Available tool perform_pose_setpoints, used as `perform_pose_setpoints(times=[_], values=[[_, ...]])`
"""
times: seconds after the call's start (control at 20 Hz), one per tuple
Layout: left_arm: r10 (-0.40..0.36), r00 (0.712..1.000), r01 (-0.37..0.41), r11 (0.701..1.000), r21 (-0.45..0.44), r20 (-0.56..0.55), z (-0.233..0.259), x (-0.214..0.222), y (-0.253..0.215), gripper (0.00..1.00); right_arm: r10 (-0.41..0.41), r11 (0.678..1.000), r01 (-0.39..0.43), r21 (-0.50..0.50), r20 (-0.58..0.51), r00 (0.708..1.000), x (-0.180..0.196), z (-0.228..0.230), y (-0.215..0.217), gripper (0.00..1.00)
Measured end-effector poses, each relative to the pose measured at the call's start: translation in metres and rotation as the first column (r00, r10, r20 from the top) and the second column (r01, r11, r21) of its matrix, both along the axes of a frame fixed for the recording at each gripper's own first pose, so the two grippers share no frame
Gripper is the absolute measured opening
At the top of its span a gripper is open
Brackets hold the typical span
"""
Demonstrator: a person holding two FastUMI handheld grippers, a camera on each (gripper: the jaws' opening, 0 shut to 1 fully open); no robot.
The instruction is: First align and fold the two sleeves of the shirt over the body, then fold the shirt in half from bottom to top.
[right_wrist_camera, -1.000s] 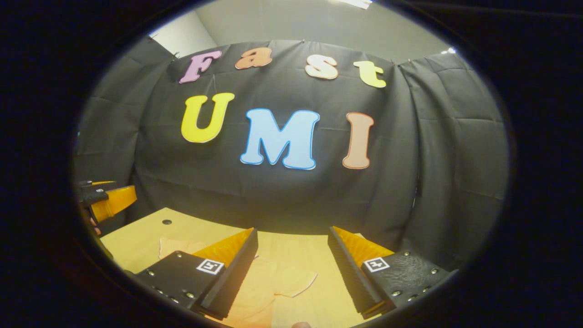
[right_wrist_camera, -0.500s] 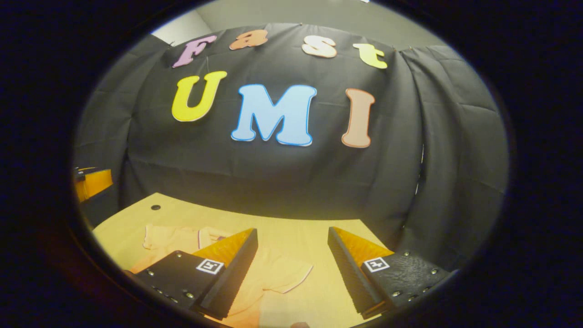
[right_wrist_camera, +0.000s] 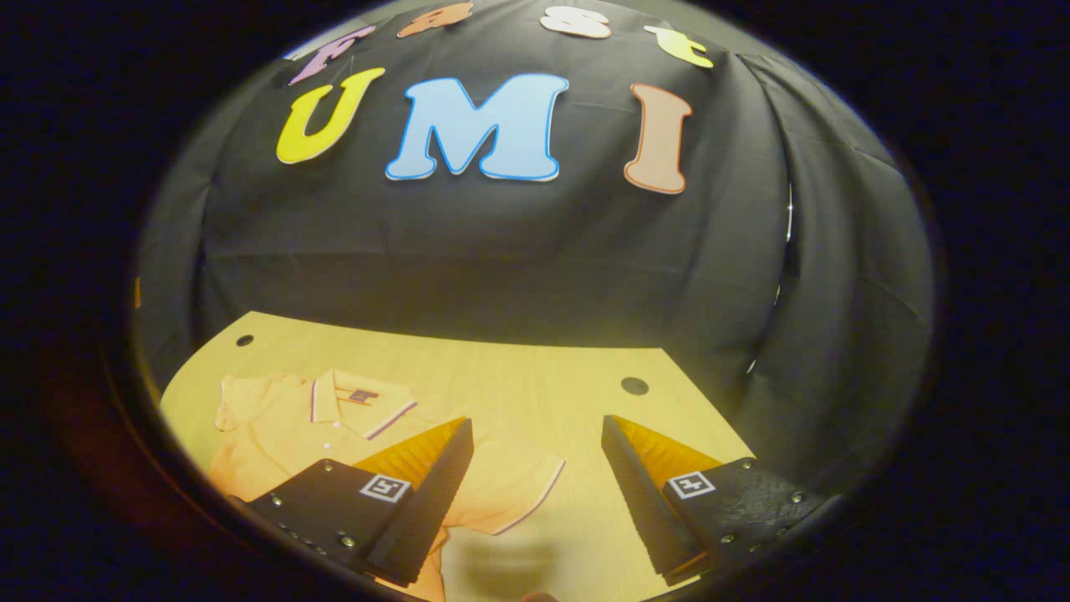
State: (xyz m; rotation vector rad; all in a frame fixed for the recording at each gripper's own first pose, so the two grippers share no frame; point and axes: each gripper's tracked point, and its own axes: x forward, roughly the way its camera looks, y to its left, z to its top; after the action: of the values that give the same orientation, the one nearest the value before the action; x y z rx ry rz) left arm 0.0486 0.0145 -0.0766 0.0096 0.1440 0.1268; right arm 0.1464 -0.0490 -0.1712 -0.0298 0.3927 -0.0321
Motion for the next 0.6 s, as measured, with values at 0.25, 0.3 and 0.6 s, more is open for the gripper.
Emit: perform_pose_setpoints(times=[0.25,0.3,0.6], values=[[0.021,0.999,-0.021,1.0,0.006,-0.025,-0.011,-0.001,0.005,0.93,-0.009,0.999,0.014,0.044,-0.118,0.993,0.023,-0.046,-0.007,0.96],[0.027,0.999,-0.027,1.0,0.004,-0.029,-0.013,-0.002,0.006,0.93,-0.014,0.998,0.021,0.051,-0.141,0.99,0.028,-0.056,-0.008,0.96],[0.057,0.997,-0.057,0.998,-0.012,-0.044,-0.023,-0.017,0.015,0.93,-0.027,0.993,0.056,0.104,-0.261,0.965,0.049,-0.105,-0.013,0.96]])
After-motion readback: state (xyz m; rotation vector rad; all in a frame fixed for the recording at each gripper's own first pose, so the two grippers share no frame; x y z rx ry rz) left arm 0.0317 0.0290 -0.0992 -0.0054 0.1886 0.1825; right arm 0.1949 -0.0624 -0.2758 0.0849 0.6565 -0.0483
